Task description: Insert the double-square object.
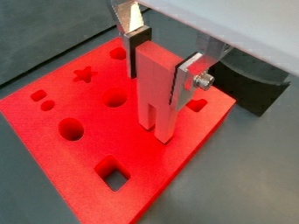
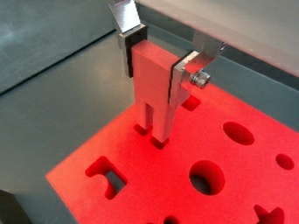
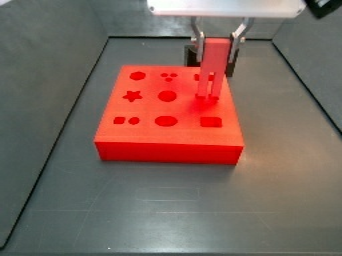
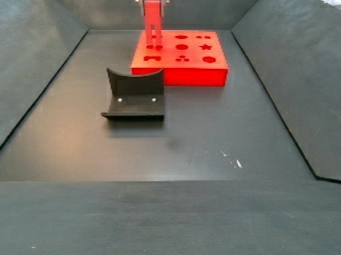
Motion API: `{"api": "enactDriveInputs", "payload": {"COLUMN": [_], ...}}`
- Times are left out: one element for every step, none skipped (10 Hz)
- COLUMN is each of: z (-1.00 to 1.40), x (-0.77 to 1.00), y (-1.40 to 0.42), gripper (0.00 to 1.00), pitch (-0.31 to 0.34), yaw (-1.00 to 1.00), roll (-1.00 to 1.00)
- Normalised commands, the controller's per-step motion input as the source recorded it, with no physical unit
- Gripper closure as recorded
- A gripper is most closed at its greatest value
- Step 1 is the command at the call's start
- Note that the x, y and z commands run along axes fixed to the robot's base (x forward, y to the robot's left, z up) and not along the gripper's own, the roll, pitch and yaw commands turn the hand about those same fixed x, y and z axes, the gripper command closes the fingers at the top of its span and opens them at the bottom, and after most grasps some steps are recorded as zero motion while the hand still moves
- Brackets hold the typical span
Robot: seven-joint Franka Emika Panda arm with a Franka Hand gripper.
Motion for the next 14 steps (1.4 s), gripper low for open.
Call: {"api": "enactDriveInputs", "payload": {"z": [-0.15,-0.13,-0.11,-0.11,-0.08,-0.09,-0.10,-0.12,-0.05,-0.01,0.00,0.00,-0.02,-0.05], "x": [-0.04,0.00,0.00,0.05,0.22,0.15,0.03,0.00,-0.01,-0.09,-0.08,0.00,0.00,0.00], "y": [0.00,0.00,0.00,0.07,0.09,0.09,0.00,0.00,0.00,-0.01,-0.06,-0.08,-0.01,0.00], "gripper": [1.00,1.00,1.00,1.00,1.00,1.00,1.00,1.00,1.00,1.00,1.00,1.00,1.00,1.00], "pitch": [0.009,0.000,0.000,0.000,0.000,0.000,0.000,0.007,0.000,0.000,-0.003,0.000,-0.020,-0.023], "yaw": [0.01,0.11,0.17,0.26,0.37,0.32,0.13,0.05,0.01,0.01,0.02,0.00,0.00,-0.10], "roll": [0.01,0.00,0.00,0.00,0.00,0.00,0.00,0.00,0.00,0.00,0.00,0.00,-0.02,-0.02]}}
